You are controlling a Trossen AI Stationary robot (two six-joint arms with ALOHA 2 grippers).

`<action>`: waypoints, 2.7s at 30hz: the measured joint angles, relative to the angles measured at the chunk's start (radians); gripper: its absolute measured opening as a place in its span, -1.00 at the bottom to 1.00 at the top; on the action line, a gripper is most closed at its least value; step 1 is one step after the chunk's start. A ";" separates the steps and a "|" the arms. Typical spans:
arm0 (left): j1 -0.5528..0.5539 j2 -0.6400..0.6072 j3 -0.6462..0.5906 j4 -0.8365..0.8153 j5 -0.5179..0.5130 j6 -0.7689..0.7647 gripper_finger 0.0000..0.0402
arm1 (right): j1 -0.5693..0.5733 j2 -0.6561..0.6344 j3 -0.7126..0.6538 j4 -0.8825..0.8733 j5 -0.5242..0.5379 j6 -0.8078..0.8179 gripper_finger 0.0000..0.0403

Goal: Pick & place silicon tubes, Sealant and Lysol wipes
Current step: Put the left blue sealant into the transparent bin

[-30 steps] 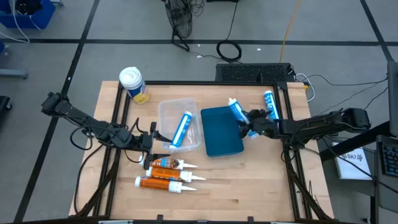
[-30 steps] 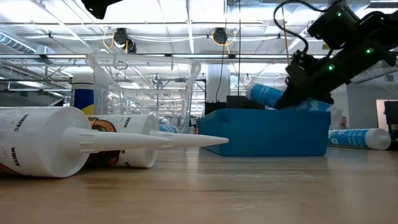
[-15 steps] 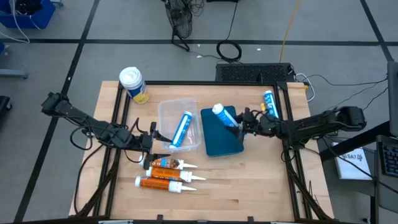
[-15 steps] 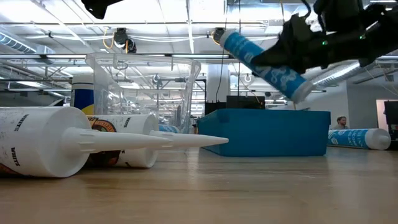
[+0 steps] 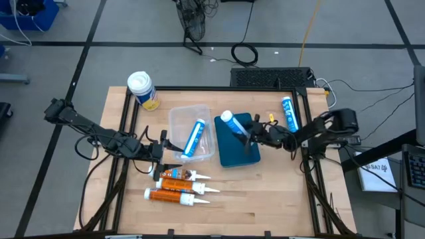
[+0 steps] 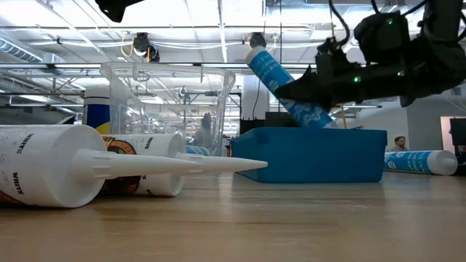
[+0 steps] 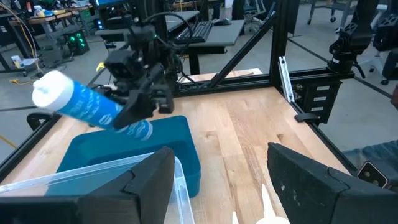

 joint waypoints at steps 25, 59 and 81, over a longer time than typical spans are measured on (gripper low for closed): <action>0.000 0.000 0.000 0.000 0.000 0.000 0.26 | 0.007 0.067 0.000 0.004 0.345 -0.025 0.01; 0.000 0.000 0.000 0.000 0.000 0.000 0.26 | -0.204 0.082 0.149 -0.175 0.414 -0.126 0.01; 0.000 0.000 0.000 0.000 0.000 0.000 0.26 | -0.126 0.069 0.148 0.042 0.254 -0.175 0.01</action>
